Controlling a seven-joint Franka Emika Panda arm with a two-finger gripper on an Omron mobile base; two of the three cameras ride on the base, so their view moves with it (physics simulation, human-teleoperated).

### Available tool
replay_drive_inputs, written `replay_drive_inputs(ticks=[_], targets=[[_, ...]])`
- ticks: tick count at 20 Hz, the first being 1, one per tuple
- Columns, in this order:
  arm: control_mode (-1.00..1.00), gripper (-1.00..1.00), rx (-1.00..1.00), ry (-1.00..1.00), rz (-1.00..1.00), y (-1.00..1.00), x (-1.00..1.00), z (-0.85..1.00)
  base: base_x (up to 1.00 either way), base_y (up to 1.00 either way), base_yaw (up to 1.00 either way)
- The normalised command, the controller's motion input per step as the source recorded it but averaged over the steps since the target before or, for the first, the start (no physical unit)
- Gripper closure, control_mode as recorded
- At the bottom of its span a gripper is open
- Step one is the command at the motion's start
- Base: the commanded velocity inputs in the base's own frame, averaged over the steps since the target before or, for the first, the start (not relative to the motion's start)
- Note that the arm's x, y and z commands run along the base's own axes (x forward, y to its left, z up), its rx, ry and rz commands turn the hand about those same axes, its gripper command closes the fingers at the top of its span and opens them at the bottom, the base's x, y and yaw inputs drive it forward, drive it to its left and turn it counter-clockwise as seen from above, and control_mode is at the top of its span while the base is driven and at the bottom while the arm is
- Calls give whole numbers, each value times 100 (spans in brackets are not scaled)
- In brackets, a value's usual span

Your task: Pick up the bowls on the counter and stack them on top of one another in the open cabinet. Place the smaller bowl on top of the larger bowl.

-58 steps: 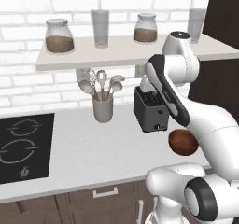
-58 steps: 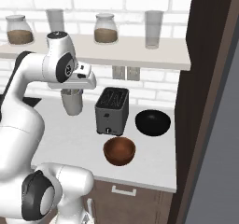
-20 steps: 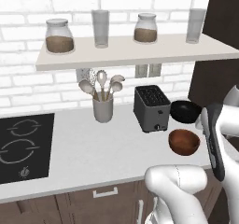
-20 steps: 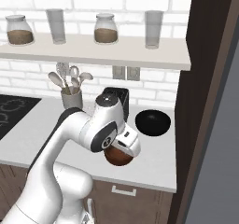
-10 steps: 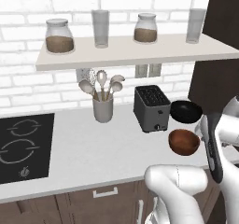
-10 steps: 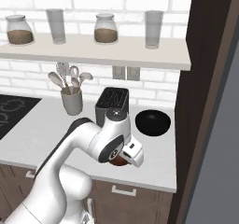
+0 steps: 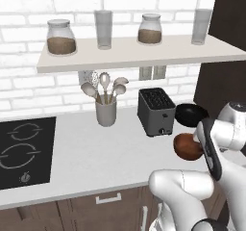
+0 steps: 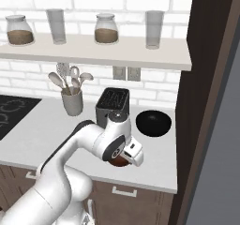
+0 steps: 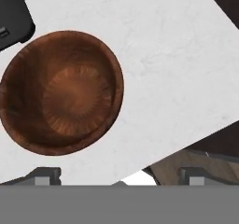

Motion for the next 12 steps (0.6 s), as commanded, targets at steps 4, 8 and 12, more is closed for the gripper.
replay_drive_inputs(ticks=[4,8,12], targets=[[-100,-100,0,7,0,0,26,-27,0,0,0],[-100,-100,0,3,0,-1,23,-34,0,0,0],[-100,-100,3,0,0,-8,16,-30,0,0,0]])
